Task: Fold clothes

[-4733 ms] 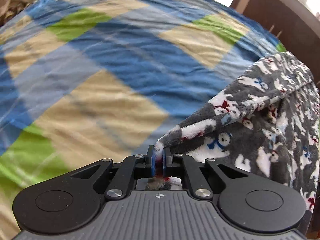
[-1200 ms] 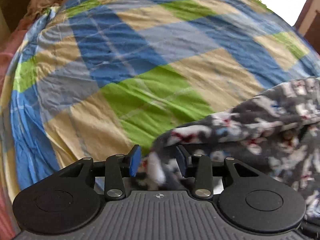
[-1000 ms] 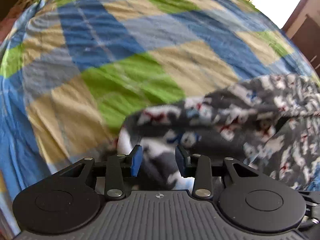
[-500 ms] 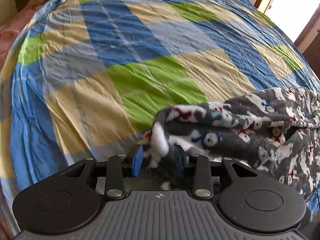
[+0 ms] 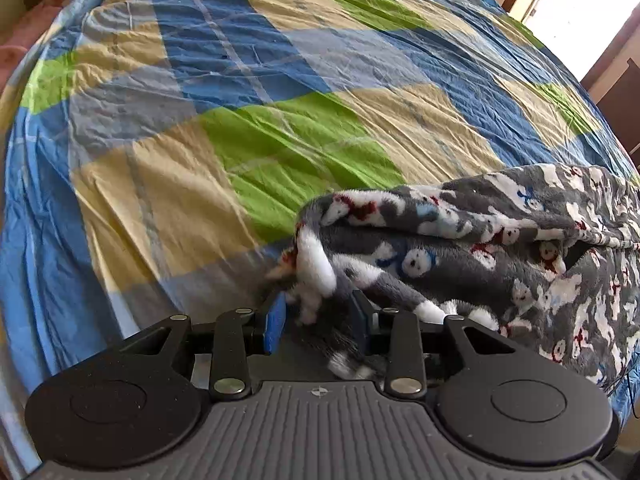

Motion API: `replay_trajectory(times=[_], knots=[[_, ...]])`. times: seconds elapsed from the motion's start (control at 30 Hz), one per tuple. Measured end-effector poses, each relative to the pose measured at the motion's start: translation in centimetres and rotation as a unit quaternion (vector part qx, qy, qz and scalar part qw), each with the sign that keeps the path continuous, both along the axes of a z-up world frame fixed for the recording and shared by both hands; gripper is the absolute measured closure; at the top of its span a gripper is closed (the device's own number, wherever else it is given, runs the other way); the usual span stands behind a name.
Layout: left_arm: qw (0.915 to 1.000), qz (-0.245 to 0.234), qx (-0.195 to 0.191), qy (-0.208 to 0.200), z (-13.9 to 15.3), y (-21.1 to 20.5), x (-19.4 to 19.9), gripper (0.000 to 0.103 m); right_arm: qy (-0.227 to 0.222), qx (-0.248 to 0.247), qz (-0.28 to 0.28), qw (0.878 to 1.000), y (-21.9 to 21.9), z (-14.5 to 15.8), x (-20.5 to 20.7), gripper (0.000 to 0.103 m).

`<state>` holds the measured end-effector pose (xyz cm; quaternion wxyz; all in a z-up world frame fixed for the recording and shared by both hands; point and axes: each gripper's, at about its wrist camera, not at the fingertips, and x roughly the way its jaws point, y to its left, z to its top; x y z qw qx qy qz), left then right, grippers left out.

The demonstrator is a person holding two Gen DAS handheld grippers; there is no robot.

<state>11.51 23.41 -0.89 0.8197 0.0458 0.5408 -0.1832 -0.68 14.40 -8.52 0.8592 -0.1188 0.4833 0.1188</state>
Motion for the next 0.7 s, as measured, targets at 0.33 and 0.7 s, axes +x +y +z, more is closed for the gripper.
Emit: replay_trajectory(times=[0.33,0.7], knots=[[1.0,0.0,0.0,-0.007,0.2,-0.2,0.7,0.061,0.03,0.064,-0.039,0.997,-3.5,0.1,2.0,0.068],[0.9989,0.013,-0.009,-0.045,3.4,1.3,0.5,0.061,0.085,0.3,-0.106,0.944,-6.3,3.2,2.0,0.089]])
